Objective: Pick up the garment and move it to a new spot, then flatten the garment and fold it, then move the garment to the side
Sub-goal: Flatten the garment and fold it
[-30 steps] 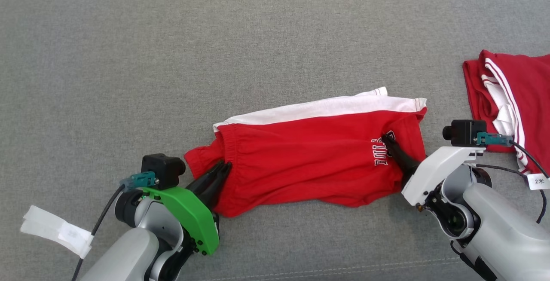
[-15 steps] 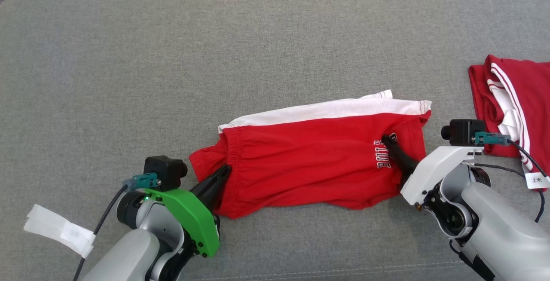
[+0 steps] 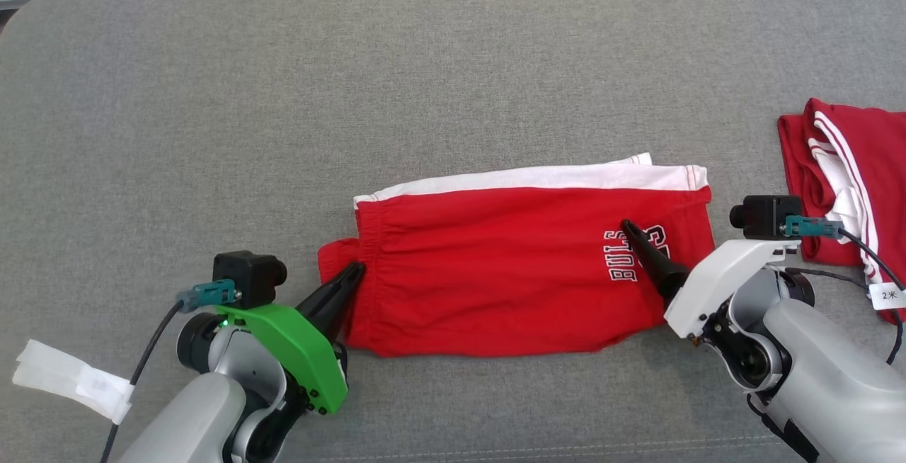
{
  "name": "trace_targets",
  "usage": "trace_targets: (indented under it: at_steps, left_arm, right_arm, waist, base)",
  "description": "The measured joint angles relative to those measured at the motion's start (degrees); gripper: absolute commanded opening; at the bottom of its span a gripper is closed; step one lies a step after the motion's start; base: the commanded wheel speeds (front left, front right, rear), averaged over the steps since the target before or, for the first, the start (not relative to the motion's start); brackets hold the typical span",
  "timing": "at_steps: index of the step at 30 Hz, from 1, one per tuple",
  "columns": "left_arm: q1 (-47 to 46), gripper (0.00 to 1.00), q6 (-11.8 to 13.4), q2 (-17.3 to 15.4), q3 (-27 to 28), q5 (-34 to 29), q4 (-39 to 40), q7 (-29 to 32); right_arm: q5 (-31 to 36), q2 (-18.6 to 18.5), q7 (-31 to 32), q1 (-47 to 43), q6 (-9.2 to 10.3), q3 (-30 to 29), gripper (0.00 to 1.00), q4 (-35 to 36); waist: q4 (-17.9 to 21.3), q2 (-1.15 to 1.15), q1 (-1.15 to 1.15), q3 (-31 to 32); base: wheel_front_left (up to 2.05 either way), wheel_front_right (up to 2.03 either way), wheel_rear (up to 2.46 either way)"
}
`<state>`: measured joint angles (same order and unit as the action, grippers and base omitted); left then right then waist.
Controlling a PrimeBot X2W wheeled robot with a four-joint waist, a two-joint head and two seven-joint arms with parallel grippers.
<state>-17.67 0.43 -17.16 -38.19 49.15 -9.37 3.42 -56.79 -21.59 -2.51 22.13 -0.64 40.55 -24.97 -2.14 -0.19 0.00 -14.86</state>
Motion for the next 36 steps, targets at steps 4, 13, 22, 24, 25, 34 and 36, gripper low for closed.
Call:
trace_targets:
  at_steps: [4,13,22,24,25,34,36]
  left_arm:
    - [0.63,0.00,0.10,-0.63,0.88,0.13,-0.01,0.00]
    - [2.93,0.00,0.86,-2.13,1.30,0.70,-0.30,0.05]
    - [3.76,0.00,1.60,-2.86,2.76,1.42,0.48,0.03]
    - [3.76,0.00,1.60,-2.87,2.76,1.63,0.71,0.03]
    - [3.76,0.00,1.60,-2.87,2.80,1.65,0.87,0.01]
    - [3.75,0.00,1.60,-2.78,2.68,1.67,1.68,-0.03]
    - [3.75,0.00,1.60,-2.78,2.61,1.67,1.87,-0.03]
  right_arm:
    - [0.31,-0.04,-0.04,0.24,0.00,-0.02,1.00,-0.07]
    - [0.38,-1.00,-0.05,0.26,0.19,-0.34,1.00,-0.30]
    - [0.91,-3.32,-0.02,1.19,0.74,-1.03,1.00,-0.16]
    - [0.90,-3.66,0.14,1.19,0.75,-1.03,1.00,-0.14]
    - [0.88,-3.65,0.66,1.19,0.76,-0.96,1.00,-0.11]
    - [-0.26,-3.21,4.16,0.88,0.65,0.64,1.00,0.32]
    - [-0.26,-3.22,4.64,0.91,0.65,0.63,1.00,0.41]
  waist:
    - [-0.35,0.00,0.00,0.21]
    - [-0.94,0.00,0.00,0.38]
    - [-1.07,0.00,0.00,-0.05]
    - [-1.05,0.00,0.00,-0.12]
    - [-1.02,0.00,0.00,-0.20]
    - [-0.94,0.00,0.00,-0.79]
    - [-0.98,0.00,0.00,-0.88]
  base:
    - [0.00,0.00,0.00]
    - [0.00,0.00,0.00]
    - [0.00,0.00,0.00]
    - [0.00,0.00,0.00]
    - [0.00,0.00,0.00]
    - [0.00,0.00,0.00]
    - [0.00,0.00,0.00]
